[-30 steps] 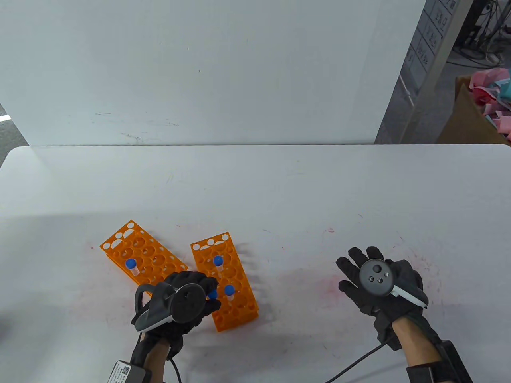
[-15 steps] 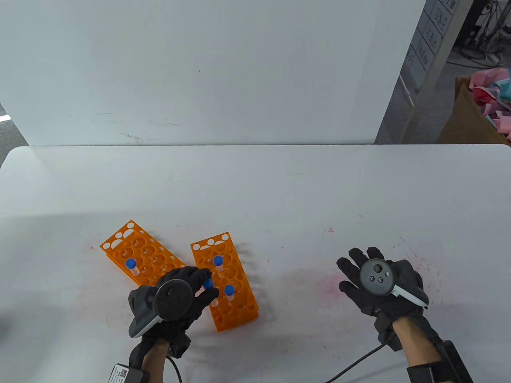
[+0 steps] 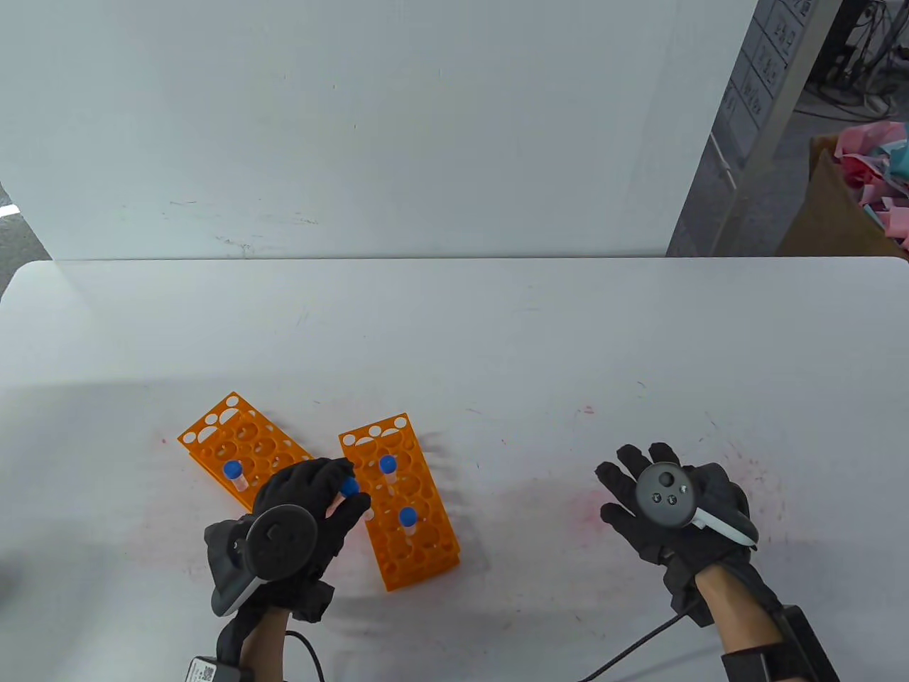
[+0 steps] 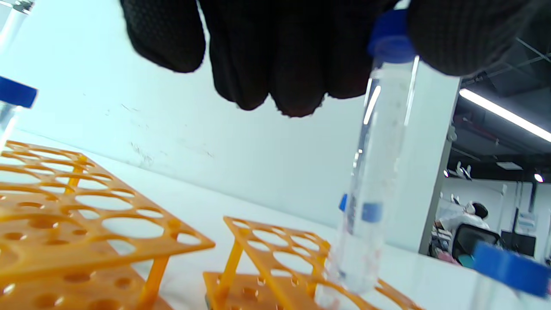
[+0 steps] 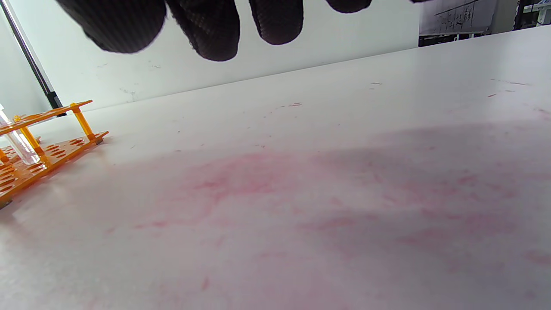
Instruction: Transfer 4 test tubes between racks (Left hand only)
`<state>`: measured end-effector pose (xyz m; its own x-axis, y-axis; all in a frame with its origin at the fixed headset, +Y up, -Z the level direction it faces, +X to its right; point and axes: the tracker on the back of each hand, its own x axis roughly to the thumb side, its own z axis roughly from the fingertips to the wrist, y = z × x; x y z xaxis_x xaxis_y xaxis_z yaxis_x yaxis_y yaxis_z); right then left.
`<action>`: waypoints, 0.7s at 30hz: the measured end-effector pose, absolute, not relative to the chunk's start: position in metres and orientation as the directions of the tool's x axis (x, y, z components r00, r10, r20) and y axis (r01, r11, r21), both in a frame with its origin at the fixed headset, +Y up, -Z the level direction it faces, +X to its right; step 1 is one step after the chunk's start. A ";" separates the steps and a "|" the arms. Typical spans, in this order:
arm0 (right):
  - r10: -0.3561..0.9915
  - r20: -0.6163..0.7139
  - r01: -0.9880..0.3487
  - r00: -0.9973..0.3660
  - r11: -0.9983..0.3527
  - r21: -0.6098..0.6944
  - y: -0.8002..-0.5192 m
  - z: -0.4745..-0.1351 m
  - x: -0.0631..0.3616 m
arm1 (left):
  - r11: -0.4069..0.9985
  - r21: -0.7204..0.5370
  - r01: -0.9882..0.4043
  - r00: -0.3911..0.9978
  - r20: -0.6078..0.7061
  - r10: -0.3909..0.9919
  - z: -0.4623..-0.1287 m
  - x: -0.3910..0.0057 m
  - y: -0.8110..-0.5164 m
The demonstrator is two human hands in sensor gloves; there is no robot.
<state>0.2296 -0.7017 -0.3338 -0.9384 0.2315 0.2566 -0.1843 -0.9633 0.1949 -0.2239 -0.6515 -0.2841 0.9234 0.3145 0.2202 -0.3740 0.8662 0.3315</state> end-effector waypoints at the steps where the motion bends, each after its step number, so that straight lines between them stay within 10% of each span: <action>1: 0.234 0.258 -0.188 -0.937 -0.963 0.194 -0.701 -0.334 0.229 | 0.858 0.344 -0.381 0.922 0.213 0.324 -0.284 -0.226 -0.651; 21: 0.235 0.266 -0.188 -0.935 -0.964 0.190 -0.702 -0.335 0.229 | 0.817 0.442 -0.370 0.923 0.074 0.378 -0.282 -0.270 -0.647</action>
